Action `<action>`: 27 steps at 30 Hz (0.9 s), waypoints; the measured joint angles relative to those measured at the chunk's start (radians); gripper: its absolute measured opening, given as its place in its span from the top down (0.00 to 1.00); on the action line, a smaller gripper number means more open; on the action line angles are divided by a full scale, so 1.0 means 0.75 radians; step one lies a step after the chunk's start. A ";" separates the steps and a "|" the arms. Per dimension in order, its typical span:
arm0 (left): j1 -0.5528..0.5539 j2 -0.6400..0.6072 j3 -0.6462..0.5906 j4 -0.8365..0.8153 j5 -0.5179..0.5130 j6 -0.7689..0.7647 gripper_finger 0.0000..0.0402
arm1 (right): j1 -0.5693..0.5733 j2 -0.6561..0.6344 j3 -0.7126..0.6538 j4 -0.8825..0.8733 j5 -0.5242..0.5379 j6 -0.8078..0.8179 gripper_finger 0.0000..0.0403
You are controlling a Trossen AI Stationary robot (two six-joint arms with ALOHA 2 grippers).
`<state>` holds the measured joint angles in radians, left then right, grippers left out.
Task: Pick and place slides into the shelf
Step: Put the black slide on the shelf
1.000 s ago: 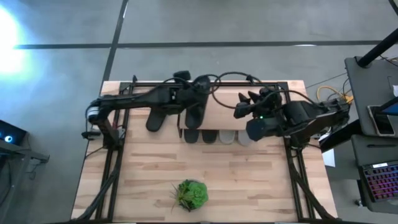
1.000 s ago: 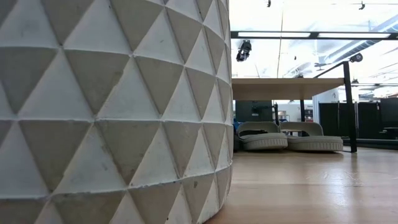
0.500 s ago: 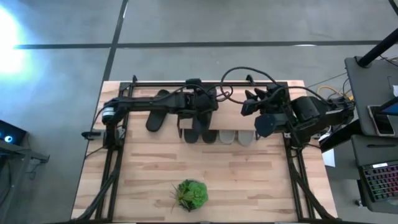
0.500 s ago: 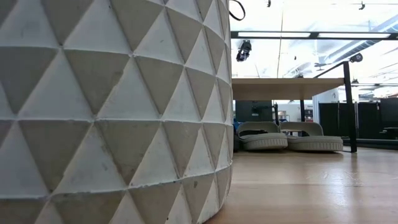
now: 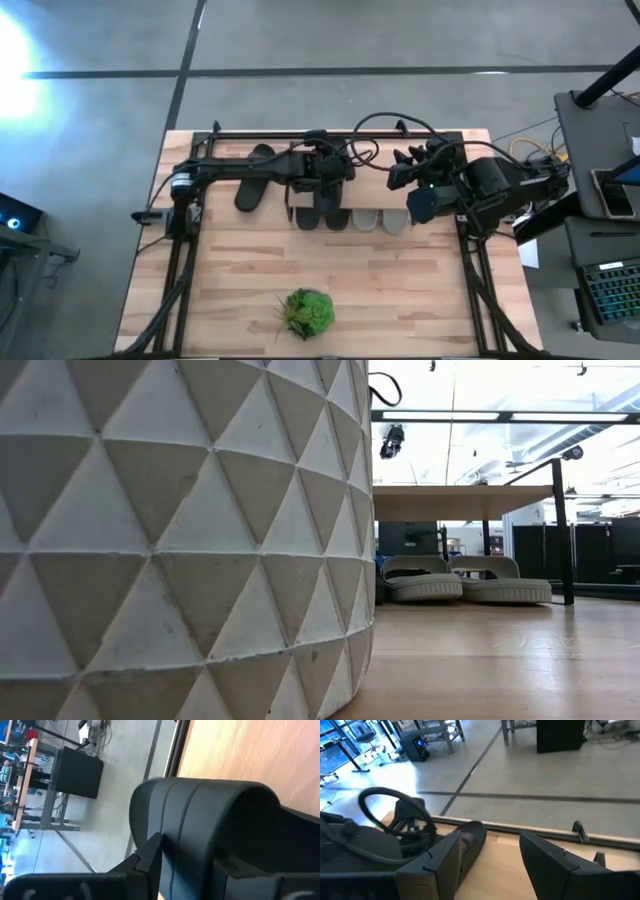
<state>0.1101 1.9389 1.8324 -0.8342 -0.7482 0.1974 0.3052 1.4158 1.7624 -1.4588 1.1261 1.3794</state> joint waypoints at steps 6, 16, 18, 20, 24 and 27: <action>0.003 0.004 -0.001 0.008 -0.010 0.021 0.78 | 0.000 0.000 -0.017 -0.005 -0.040 0.045 0.52; 0.002 0.005 -0.002 0.019 0.089 0.026 0.78 | 0.001 0.033 -0.022 -0.004 -0.185 0.082 0.52; 0.002 0.005 -0.002 0.018 0.133 0.024 0.78 | 0.005 0.044 -0.022 -0.004 -0.192 0.088 0.52; -0.001 0.005 -0.002 0.014 0.145 0.025 0.78 | 0.006 0.050 -0.022 -0.004 -0.204 0.106 0.52; -0.004 0.005 -0.002 0.008 0.153 0.027 0.78 | 0.006 0.056 -0.022 -0.004 -0.247 0.114 0.52; -0.004 0.000 -0.002 -0.011 0.187 0.036 0.78 | 0.006 0.059 -0.022 -0.004 -0.255 0.125 0.52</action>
<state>0.1074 1.9387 1.8313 -0.8422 -0.6075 0.2245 0.3099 1.4604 1.7462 -1.4621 0.9348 1.4733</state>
